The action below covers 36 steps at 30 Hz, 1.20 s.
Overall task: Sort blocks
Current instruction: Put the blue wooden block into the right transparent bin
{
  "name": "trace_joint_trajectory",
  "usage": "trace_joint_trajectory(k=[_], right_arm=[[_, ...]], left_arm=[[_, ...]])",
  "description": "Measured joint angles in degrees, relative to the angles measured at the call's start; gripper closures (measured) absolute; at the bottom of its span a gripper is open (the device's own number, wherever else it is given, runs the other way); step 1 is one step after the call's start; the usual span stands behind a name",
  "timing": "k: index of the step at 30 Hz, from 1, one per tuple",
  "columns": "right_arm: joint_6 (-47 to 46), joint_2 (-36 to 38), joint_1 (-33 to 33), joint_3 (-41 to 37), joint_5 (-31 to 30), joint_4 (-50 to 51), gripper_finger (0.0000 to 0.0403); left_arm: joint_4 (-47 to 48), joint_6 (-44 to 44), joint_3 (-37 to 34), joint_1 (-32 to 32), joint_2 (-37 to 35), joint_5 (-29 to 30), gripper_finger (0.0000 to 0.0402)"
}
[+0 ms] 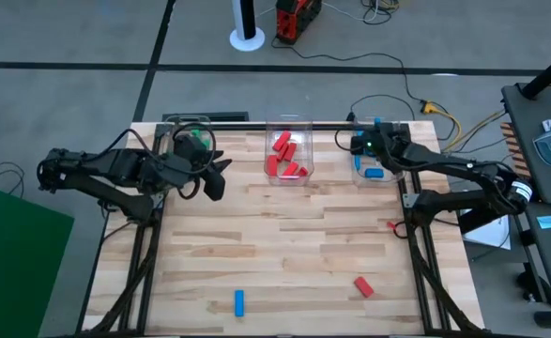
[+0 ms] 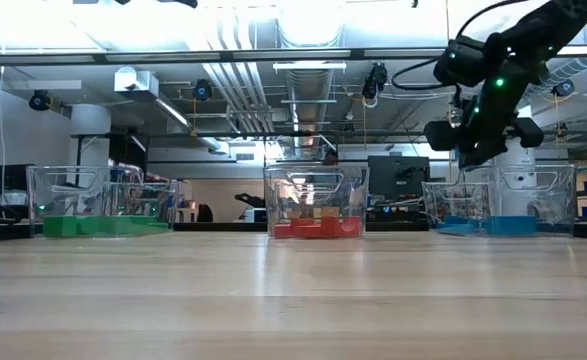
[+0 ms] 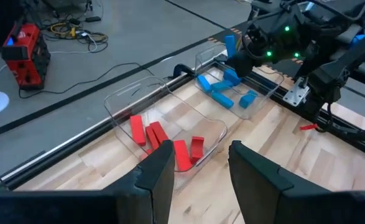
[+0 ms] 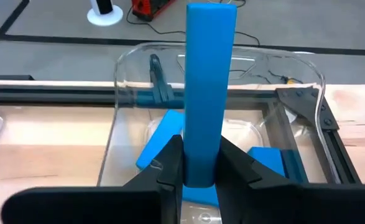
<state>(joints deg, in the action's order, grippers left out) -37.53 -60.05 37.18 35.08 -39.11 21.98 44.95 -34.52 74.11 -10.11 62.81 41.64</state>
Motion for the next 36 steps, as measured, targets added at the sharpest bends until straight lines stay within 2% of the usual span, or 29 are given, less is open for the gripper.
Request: trace_joint_trajectory(k=[5,14,26,36], right_arm=[[-0.03,0.00,0.00,-0.28,-0.14,-0.05,0.0333],[0.89,0.00,-0.02,-0.28,-1.47,-0.04,0.0343],[1.27,0.00,-0.02,-0.28,-1.51,-0.05,0.0249],[1.42,3.03,-4.03,3.45,4.77,0.02,0.0229]], left_arm=[[0.00,-0.02,0.00,0.22,0.00,-0.02,0.0271],[0.00,-0.02,0.00,0.22,0.00,-0.02,0.0271],[0.00,-0.04,0.00,0.22,0.00,-0.02,0.0271],[0.02,-1.42,0.00,0.20,0.00,-0.42,0.0271]])
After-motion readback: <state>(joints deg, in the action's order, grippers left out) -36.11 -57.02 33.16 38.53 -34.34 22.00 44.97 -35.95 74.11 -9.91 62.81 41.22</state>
